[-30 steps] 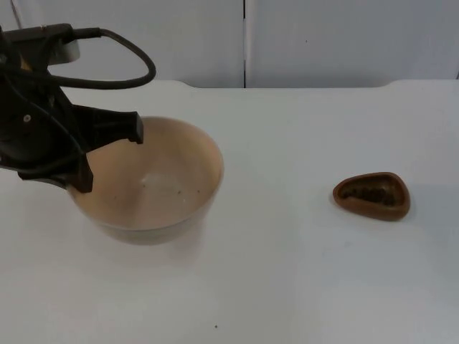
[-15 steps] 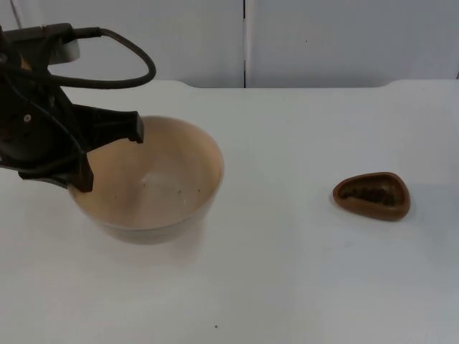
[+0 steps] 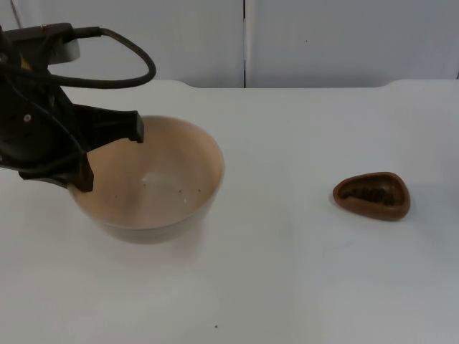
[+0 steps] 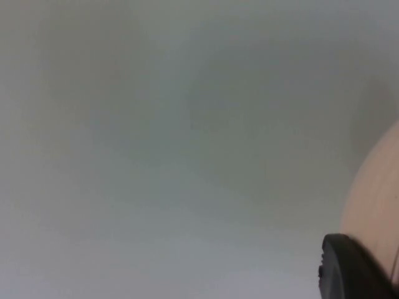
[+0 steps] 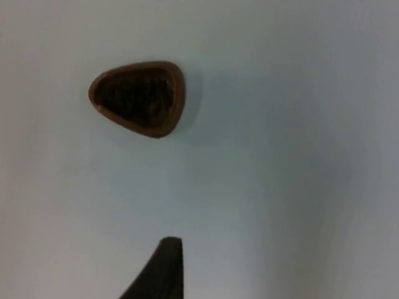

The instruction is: Pick up the bowl with the left hand and pour the coffee beans from the cup into the bowl with the right hand.

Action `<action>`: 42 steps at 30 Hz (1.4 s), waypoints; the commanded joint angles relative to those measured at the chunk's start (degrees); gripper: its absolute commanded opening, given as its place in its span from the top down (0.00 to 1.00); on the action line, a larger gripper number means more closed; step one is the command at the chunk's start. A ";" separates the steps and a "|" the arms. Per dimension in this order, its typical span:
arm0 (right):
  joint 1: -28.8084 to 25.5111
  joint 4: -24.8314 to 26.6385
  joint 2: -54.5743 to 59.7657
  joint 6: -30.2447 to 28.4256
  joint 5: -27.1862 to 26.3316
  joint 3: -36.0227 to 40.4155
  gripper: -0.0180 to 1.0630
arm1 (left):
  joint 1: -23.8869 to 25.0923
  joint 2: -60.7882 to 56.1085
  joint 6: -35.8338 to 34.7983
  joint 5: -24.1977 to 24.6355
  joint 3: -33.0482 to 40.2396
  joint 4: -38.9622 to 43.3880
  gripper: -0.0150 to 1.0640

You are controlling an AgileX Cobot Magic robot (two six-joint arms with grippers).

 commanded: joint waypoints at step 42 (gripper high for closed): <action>13.31 -16.27 40.33 26.11 0.27 -18.23 0.02 | 0.00 0.04 -0.57 -1.23 -0.29 -1.21 0.99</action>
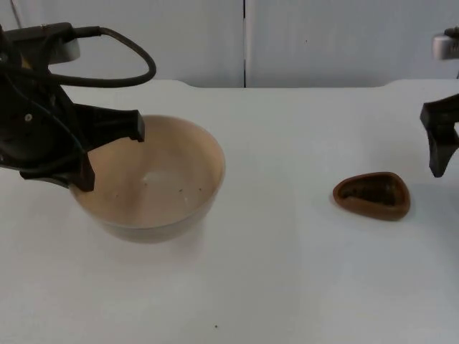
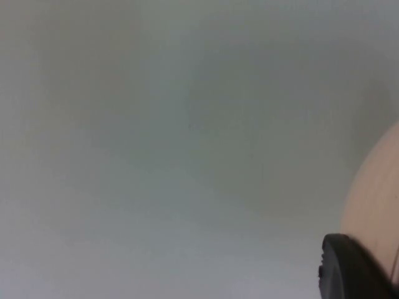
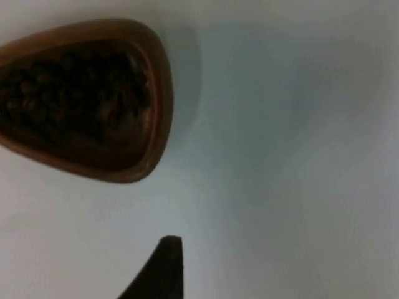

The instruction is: Pick up the bowl with the left hand and pour the coffee beans from the cup into the bowl with the right hand.

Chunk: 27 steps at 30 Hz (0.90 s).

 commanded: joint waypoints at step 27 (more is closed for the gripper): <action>1.97 2.87 13.81 1.89 -5.49 -8.69 0.11 | 0.00 0.04 -0.57 -1.26 -0.29 -1.62 0.99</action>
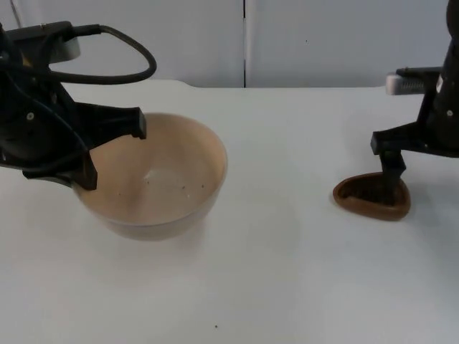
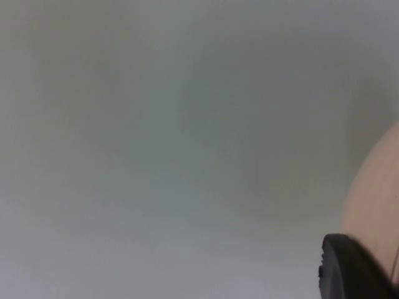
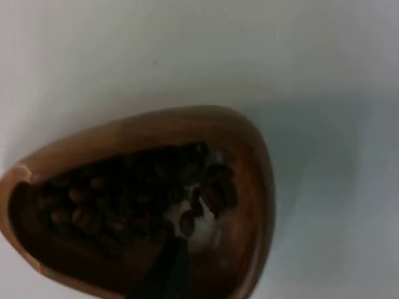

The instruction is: Pick up the bowl with the left hand and pour the coffee beans from the cup into the bowl with the right hand.

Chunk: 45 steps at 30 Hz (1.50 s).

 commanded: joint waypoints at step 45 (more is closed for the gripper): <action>0.57 -0.40 3.07 1.24 -5.40 -0.36 0.34 | 0.00 0.04 -0.46 -0.89 -0.29 -0.83 0.99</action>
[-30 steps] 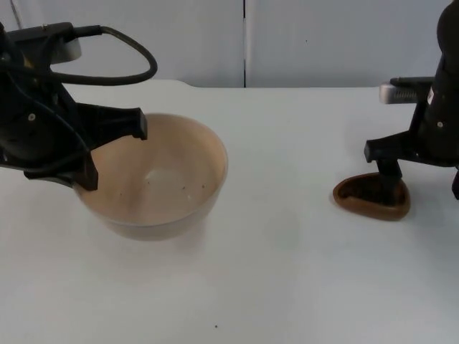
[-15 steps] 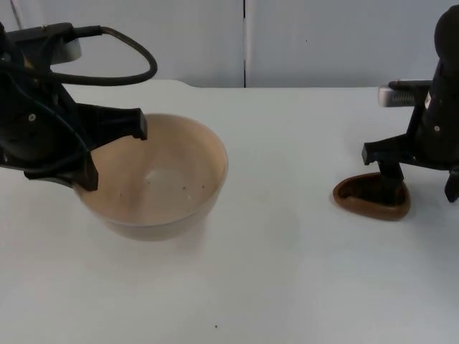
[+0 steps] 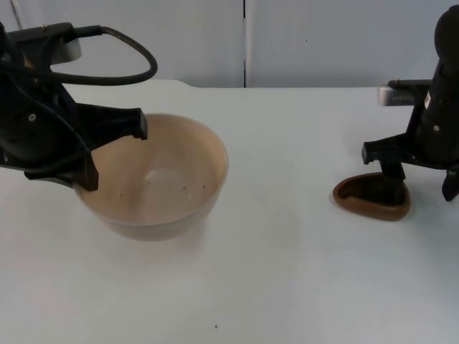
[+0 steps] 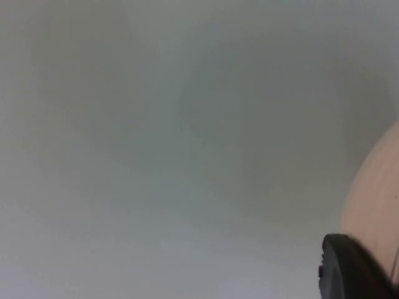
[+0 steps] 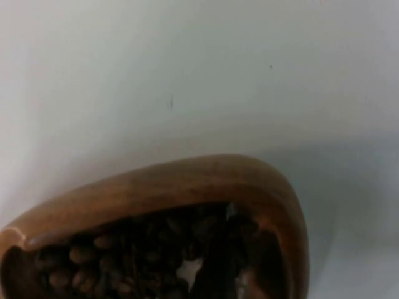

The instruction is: Pick up the bowl with the left hand and pour the coffee beans from the cup into the bowl with the right hand.

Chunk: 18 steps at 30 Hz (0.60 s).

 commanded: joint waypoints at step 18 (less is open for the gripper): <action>0.43 -0.29 -0.22 0.18 -1.98 -0.24 0.52 | 0.00 -0.30 -0.46 -0.57 -0.29 -0.62 0.99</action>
